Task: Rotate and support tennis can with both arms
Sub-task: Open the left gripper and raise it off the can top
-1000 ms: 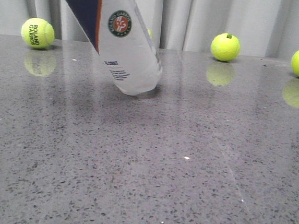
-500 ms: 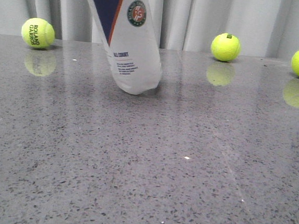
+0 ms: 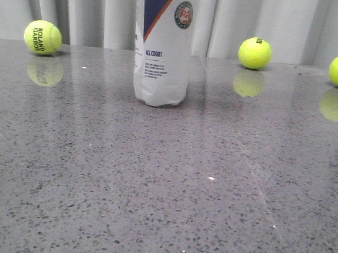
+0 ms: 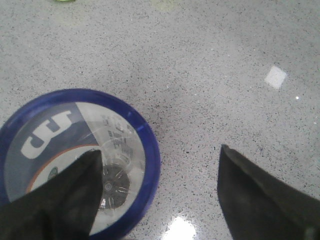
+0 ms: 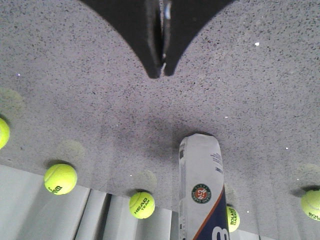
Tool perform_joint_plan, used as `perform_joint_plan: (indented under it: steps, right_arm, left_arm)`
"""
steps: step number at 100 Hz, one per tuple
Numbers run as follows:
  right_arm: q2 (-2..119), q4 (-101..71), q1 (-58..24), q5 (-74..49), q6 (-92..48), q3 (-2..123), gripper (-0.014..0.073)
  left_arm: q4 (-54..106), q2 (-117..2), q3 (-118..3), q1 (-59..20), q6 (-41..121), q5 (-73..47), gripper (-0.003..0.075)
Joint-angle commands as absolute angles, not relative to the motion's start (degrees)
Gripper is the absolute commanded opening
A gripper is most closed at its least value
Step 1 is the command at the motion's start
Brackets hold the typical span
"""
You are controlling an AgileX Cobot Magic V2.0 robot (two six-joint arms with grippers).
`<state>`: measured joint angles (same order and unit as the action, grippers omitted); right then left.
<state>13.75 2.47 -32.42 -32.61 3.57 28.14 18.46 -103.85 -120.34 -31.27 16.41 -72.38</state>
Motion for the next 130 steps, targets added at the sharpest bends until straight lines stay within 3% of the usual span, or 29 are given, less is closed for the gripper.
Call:
perform_joint_plan:
  steps: [1,11,18,30,43,74,130]
  right_arm:
    - [14.20,3.04,-32.13,-27.87,3.44,29.60,-0.0066]
    - [14.20,3.04,-32.13,-27.87,3.44,29.60,-0.0066]
    - [14.20,3.04,-32.13,-27.87,3.44,29.60,-0.0066]
    - [14.20,3.04,-32.13,-27.87,3.44,29.60,-0.0066]
    - [14.20,3.04,-32.13,-27.87,3.44,29.60,-0.0066]
    - [14.20,3.04,-32.13,-27.87,3.44,29.60,-0.0066]
    - [14.20,3.04,-32.13,-27.87,3.44,29.60,-0.0066]
  left_arm:
    - [20.61,-101.36,-122.18,-31.73,15.82,-71.73,0.0462]
    - [20.61,-101.36,-122.18,-31.73,15.82,-70.58,0.0452]
    - [20.61,-101.23,-122.18,-31.73,15.82,-69.54,0.0404]
    - [20.61,-100.24,-122.18,-31.73,15.82,-66.83,0.0225]
    - [20.70,-98.31,-122.18,-31.73,16.19,-63.01,-0.0022]
    - [20.70,-90.40,-113.37,-31.73,16.19,-55.07,-0.0020]
    - [22.30,-68.20,-71.17,-31.73,16.19,-26.05,-0.0020]
